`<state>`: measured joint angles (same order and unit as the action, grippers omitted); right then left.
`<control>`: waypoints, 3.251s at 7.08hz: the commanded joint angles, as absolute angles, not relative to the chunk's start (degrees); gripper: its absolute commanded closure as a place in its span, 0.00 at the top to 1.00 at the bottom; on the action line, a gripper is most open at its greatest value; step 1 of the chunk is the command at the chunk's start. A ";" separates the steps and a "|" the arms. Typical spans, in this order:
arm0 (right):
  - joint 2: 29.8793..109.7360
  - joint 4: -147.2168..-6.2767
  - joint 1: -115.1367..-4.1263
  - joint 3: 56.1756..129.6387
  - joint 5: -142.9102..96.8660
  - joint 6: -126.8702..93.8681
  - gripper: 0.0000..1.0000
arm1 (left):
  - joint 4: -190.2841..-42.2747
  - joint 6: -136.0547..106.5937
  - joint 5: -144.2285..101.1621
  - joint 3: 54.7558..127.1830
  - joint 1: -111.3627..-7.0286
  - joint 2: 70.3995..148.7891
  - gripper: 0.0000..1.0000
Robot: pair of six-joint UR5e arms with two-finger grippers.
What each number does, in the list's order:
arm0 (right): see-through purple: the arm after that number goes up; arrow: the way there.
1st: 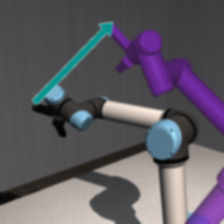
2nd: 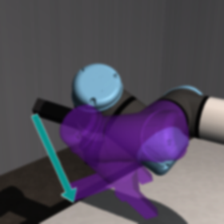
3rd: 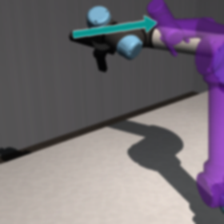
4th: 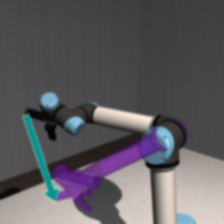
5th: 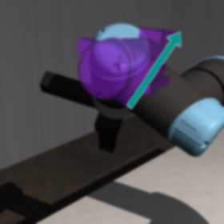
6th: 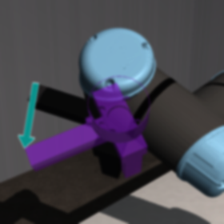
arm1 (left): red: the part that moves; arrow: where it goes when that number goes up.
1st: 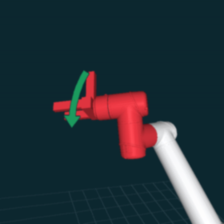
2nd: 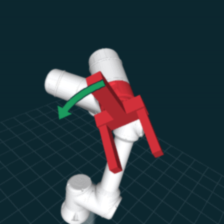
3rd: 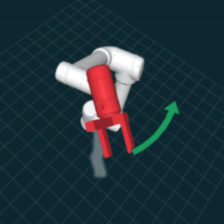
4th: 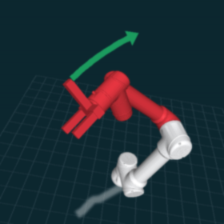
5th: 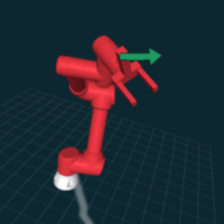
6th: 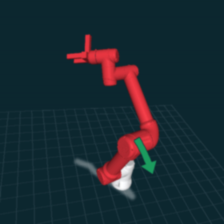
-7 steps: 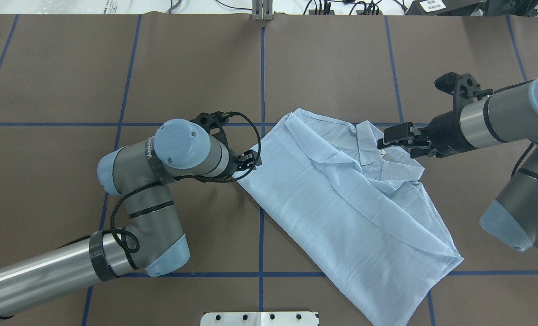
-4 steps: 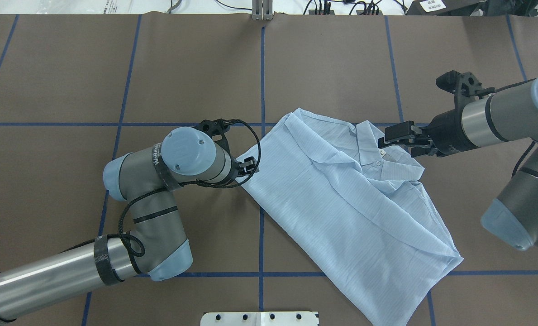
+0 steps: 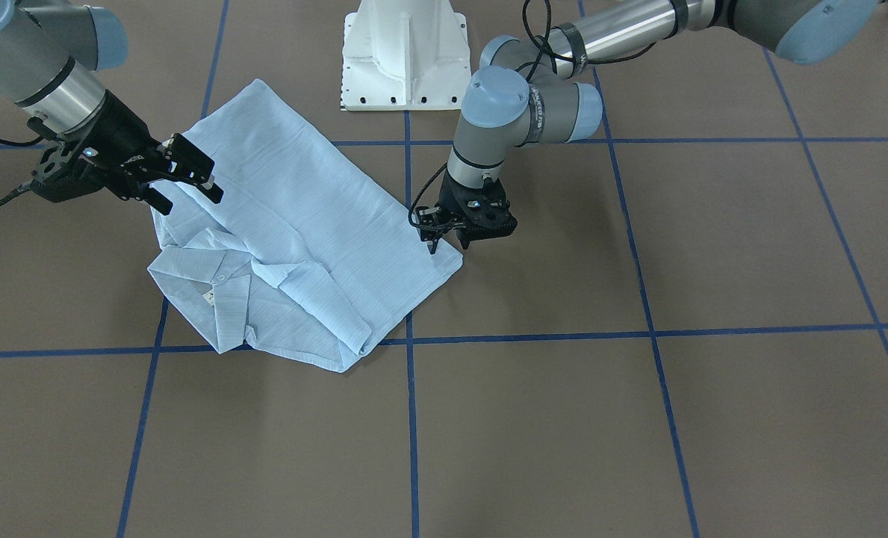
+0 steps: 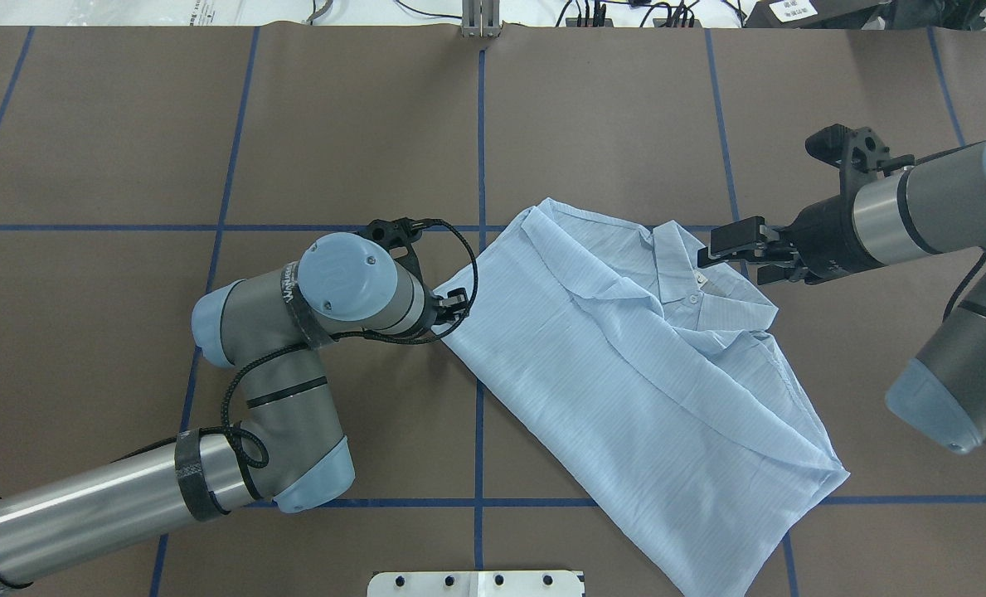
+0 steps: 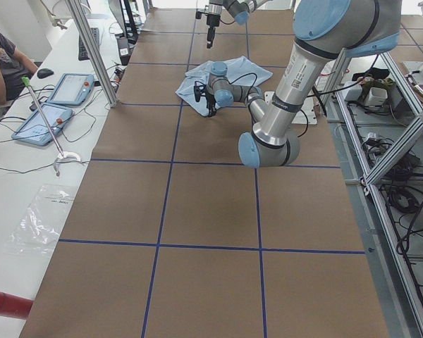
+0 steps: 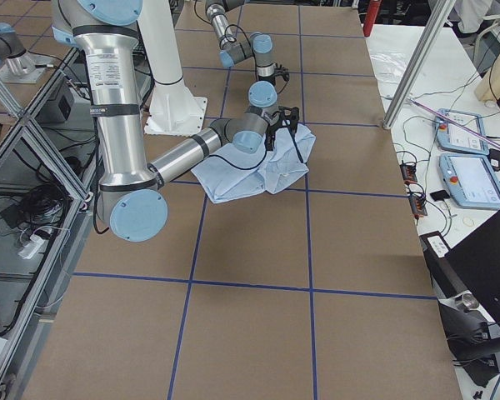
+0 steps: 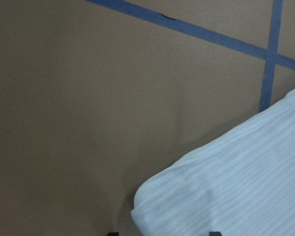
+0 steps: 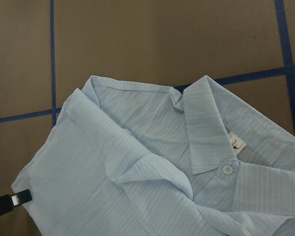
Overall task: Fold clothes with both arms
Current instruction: 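Move the left gripper to the nearest shirt edge while the right gripper nears the collar, then push the shirt edge with the left gripper to straighten the shirt, then raise the left gripper away while the right gripper moves to the shirt's side edge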
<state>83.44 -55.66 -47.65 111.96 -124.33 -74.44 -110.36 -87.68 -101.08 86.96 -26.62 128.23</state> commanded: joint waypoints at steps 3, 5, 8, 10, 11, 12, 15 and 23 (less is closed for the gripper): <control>83.58 -55.72 -48.25 111.88 -124.89 -74.44 1.00 | -110.65 -87.63 -101.16 86.84 -26.63 128.41 0.14; 83.85 -55.72 -48.43 111.97 -124.98 -74.44 1.00 | -110.66 -87.63 -101.25 86.57 -26.89 129.02 0.00; 84.37 -55.81 -48.60 111.62 -124.28 -74.53 1.00 | -110.39 -87.19 -101.25 84.74 -31.97 129.37 0.00; 84.38 -55.64 -48.52 111.62 -123.93 -74.36 1.00 | -110.92 -83.35 -101.25 80.71 -36.36 130.86 0.00; 84.38 -55.72 -48.52 111.71 -123.93 -74.36 1.00 | -111.70 -81.15 -101.25 75.38 -38.39 134.35 0.00; 84.29 -55.64 -48.52 111.80 -124.01 -74.36 1.00 | -115.54 -79.91 -101.25 66.53 -40.50 139.95 0.00; 84.90 -55.64 -48.52 111.97 -124.19 -74.36 1.00 | -131.36 -77.53 -96.37 52.94 -42.28 144.13 0.00; 84.03 -56.42 -47.29 112.06 -123.84 -74.88 1.00 | -146.34 -73.57 -93.15 45.26 -43.67 145.90 1.00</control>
